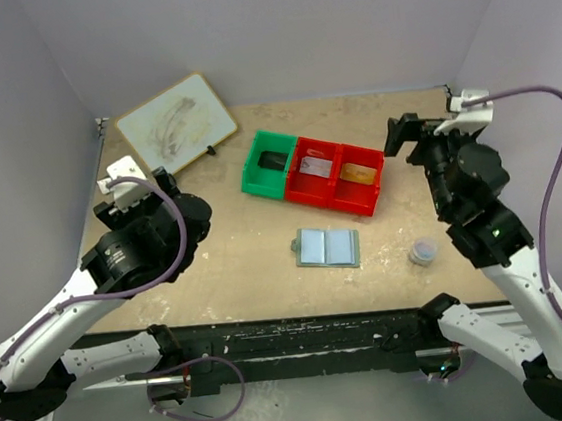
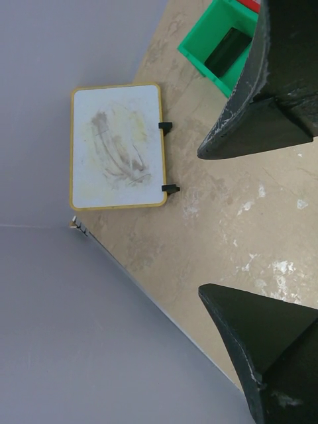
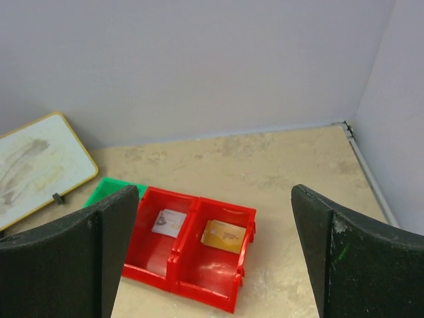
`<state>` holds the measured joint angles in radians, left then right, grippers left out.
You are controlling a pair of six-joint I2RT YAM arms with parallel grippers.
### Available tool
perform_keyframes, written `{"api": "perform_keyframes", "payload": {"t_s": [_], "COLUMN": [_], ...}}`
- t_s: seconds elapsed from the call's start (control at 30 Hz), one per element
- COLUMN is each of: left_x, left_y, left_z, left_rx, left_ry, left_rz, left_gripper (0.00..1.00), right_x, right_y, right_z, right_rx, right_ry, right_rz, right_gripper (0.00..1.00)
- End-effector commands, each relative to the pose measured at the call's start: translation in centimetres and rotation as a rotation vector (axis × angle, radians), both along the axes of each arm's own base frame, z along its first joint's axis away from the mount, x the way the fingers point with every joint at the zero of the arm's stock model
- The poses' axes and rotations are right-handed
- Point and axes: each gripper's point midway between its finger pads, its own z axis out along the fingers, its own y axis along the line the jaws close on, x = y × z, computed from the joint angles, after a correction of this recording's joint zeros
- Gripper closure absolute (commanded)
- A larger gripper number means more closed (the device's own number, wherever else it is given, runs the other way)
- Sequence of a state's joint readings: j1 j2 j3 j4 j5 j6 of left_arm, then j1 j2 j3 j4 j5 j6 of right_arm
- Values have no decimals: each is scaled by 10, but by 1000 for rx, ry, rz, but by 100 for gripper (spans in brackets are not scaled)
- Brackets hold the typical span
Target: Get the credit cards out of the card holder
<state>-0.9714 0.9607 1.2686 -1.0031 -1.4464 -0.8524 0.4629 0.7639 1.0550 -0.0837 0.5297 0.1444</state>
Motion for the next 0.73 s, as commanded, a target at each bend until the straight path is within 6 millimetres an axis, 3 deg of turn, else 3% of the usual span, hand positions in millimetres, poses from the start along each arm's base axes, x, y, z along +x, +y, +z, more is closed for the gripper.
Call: {"api": "perform_keyframes", "payload": {"t_s": [0.0,0.33,0.7], "left_x": [-3,-10,-21], "left_y": [8,17,30], "left_z": [21,27,22], "left_rx": [3,-91,-167], "left_ry": [-24,-68,-99], "left_rz": [41,30,12], "left_gripper": [26,26,26], "right_x": [-7,-33,-21], "right_y": [-3,-4,10], "right_z": [23,31,2], "right_rx": [-33,87,65], "right_ry": [71,-9,91], "right_rz": [4,56,91], "right_gripper": [0,0,0]}}
